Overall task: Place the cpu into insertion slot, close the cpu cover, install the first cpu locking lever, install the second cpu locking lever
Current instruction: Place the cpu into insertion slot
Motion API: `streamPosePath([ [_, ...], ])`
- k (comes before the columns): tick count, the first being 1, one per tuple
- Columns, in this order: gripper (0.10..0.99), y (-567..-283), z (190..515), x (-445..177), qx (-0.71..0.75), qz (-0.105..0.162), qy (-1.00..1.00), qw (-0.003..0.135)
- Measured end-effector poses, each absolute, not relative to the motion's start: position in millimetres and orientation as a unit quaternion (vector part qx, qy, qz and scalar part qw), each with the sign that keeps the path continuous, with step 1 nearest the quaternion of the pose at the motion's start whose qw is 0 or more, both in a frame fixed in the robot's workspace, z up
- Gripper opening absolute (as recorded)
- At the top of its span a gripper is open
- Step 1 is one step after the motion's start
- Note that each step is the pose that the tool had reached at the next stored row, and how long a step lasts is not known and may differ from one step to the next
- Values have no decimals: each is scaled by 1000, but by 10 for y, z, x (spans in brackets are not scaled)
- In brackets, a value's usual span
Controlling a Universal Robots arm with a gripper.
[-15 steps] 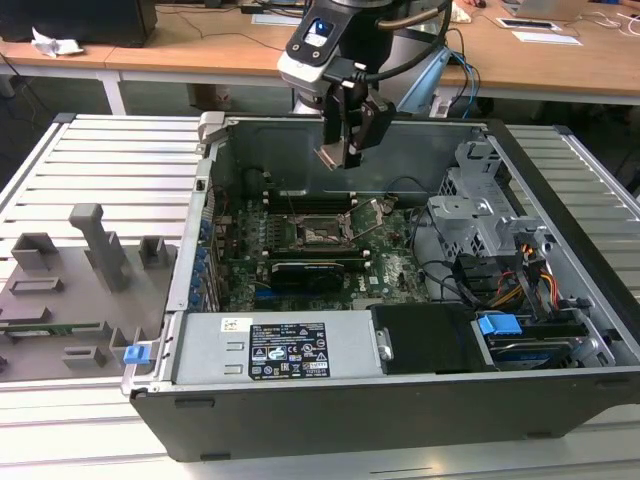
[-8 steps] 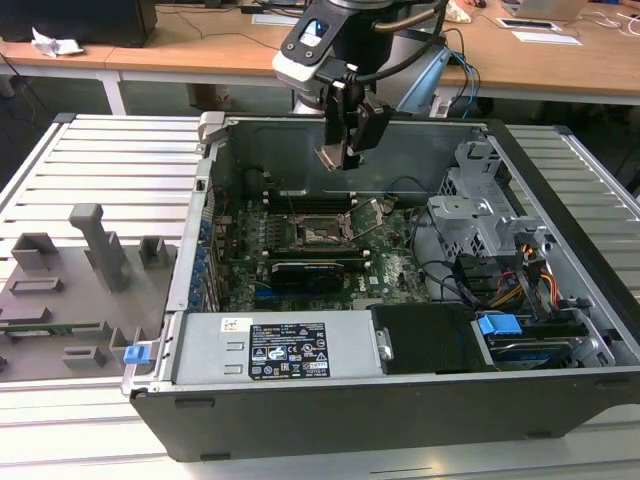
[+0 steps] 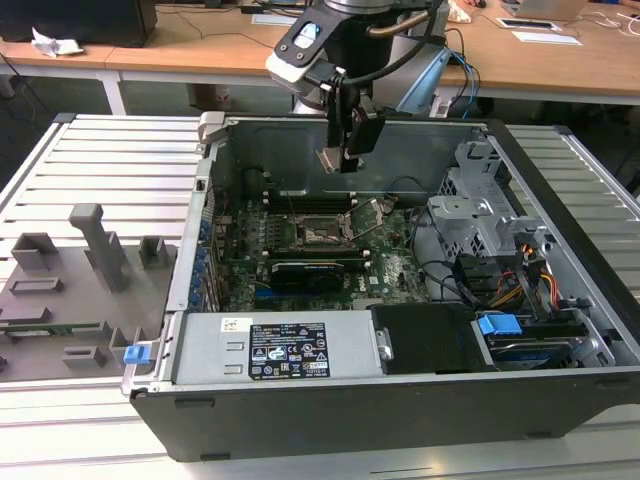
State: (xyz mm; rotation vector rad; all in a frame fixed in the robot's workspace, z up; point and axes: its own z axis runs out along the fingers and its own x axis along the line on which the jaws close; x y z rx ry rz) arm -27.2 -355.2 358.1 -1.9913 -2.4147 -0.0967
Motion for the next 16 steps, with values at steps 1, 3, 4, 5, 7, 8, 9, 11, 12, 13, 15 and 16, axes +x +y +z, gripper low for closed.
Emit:
streamPosePath([
  [1,525,-3551,3575,-272,-637,-31,-770,5],
  [3,525,-3551,3552,-272,-638,-30,-769,4],
  [4,525,-3551,3540,-272,-639,-30,-769,4],
  [5,525,-3551,3525,-272,-640,-29,-768,3],
  [7,525,-3551,3504,-272,-644,-29,-764,3],
  [8,525,-3551,3495,-272,-647,-28,-762,3],
  [9,525,-3551,3489,-272,-653,-28,-757,2],
  [11,525,-3551,3478,-272,-668,-28,-744,2],
  [12,525,-3551,3473,-272,-674,-28,-738,2],
  [13,525,-3551,3468,-272,-681,-28,-732,1],
  [15,525,-3551,3458,-272,-693,-28,-720,1],
  [16,525,-3551,3452,-272,-697,-28,-716,0],
])
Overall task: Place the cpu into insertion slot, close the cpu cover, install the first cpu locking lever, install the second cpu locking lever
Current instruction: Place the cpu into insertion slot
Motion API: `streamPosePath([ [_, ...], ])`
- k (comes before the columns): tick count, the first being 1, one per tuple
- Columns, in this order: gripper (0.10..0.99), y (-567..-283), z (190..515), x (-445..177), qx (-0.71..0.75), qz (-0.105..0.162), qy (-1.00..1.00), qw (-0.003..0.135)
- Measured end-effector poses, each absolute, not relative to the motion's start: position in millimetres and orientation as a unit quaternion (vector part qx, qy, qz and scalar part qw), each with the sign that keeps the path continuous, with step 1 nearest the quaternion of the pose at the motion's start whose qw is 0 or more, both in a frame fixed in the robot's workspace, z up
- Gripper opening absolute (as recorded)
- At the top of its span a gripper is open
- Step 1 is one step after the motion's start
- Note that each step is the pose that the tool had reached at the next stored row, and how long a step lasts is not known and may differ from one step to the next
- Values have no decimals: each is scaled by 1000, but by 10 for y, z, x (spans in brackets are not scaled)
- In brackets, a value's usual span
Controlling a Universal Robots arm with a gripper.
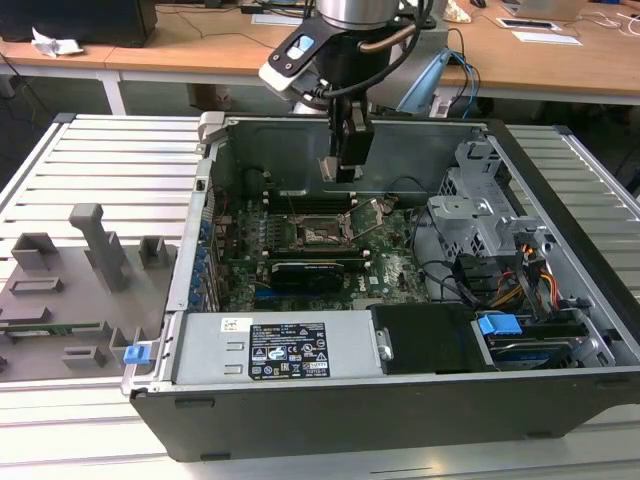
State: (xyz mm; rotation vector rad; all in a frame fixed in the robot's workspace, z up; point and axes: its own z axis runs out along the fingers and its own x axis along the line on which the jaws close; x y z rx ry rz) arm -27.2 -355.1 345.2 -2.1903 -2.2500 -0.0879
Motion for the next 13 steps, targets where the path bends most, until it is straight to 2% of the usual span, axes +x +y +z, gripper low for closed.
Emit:
streamPosePath([
  [13,525,-3544,3287,-321,-704,-29,-709,-10],
])
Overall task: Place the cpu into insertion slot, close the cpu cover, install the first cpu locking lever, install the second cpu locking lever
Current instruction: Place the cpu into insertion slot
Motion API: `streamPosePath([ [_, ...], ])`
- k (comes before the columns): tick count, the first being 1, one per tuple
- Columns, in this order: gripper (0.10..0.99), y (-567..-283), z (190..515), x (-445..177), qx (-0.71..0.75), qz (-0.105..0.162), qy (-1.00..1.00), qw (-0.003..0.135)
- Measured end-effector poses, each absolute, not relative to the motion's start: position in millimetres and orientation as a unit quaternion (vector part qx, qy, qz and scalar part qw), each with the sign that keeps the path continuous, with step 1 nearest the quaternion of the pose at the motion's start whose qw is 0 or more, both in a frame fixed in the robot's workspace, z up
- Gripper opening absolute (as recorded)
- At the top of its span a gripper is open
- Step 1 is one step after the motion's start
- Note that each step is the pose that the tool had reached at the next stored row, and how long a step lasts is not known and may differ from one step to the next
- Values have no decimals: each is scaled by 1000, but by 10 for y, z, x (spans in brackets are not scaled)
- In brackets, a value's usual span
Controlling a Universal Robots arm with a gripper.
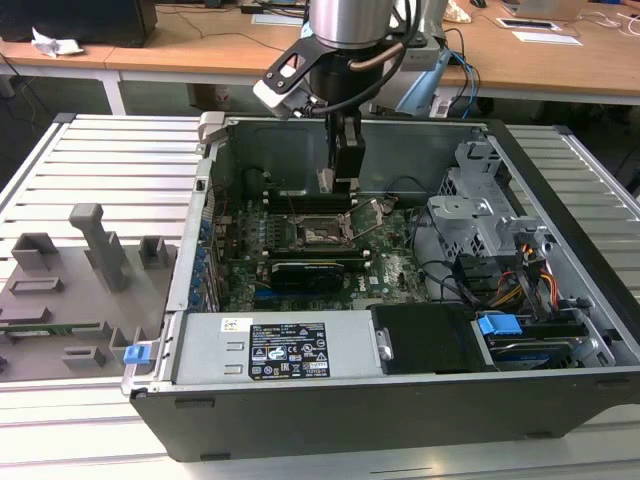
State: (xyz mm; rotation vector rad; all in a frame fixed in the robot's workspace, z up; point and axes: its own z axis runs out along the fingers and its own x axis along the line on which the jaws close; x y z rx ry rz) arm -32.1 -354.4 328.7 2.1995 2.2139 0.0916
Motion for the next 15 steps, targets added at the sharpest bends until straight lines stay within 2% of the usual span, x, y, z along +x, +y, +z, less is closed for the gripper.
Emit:
streamPosePath([
  [15,525,-3495,2969,-322,703,30,711,9],
])
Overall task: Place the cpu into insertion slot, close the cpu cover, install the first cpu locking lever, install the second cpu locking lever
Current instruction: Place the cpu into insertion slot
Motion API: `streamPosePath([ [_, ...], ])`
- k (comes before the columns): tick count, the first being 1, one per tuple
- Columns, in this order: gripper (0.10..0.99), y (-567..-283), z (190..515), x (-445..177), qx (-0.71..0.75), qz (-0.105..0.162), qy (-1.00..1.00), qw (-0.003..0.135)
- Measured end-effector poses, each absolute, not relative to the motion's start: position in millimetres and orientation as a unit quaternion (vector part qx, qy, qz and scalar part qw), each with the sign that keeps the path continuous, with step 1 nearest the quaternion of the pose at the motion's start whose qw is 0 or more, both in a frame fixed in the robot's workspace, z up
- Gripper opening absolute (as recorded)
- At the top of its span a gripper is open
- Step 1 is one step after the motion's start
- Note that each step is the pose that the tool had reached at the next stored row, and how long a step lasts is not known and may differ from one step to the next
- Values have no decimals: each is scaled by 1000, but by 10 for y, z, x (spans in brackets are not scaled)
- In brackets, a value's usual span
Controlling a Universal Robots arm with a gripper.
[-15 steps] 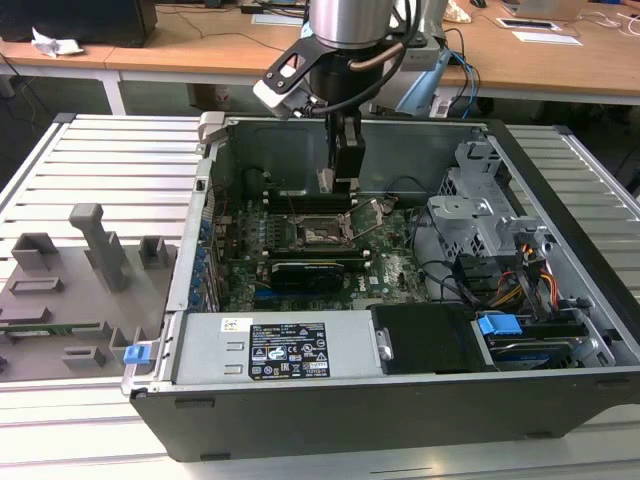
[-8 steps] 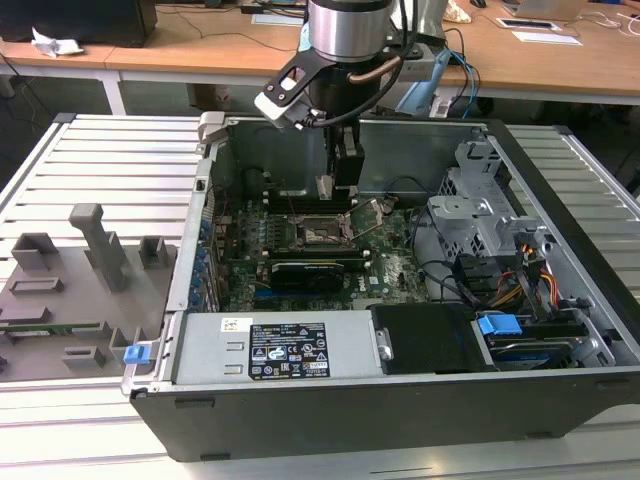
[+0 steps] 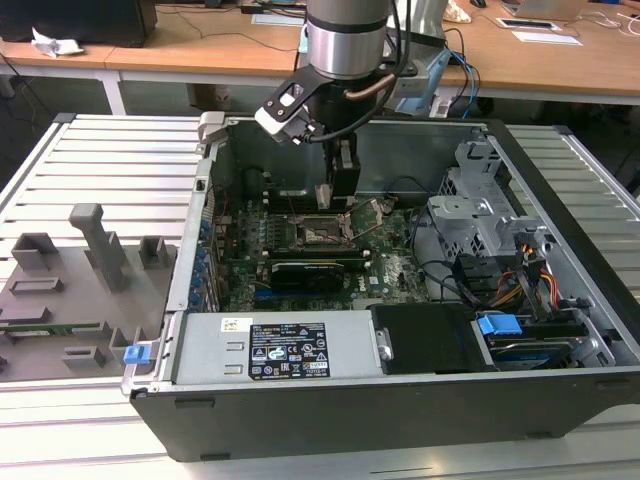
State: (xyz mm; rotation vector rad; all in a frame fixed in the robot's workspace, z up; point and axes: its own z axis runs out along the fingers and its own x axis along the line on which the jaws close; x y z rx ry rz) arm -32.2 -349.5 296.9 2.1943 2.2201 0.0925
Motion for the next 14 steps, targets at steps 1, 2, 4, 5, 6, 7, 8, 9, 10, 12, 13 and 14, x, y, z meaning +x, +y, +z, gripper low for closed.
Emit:
streamPosePath([
  [1,525,-3490,2951,-323,703,30,711,9],
  [2,525,-3486,2939,-324,703,30,711,9],
  [4,525,-3470,2909,-325,703,30,711,9],
  [5,525,-3466,2899,-325,703,30,711,9],
  [6,525,-3457,2879,-325,703,30,711,9],
  [7,525,-3453,2868,-324,703,30,711,9],
  [8,525,-3451,2859,-324,703,30,711,9],
  [9,525,-3447,2848,-325,703,30,711,9],
  [10,525,-3444,2840,-328,703,30,710,9],
  [12,525,-3442,2831,-331,703,30,710,9],
  [13,525,-3441,2825,-333,703,30,710,9],
  [14,525,-3441,2816,-333,703,30,710,9],
])
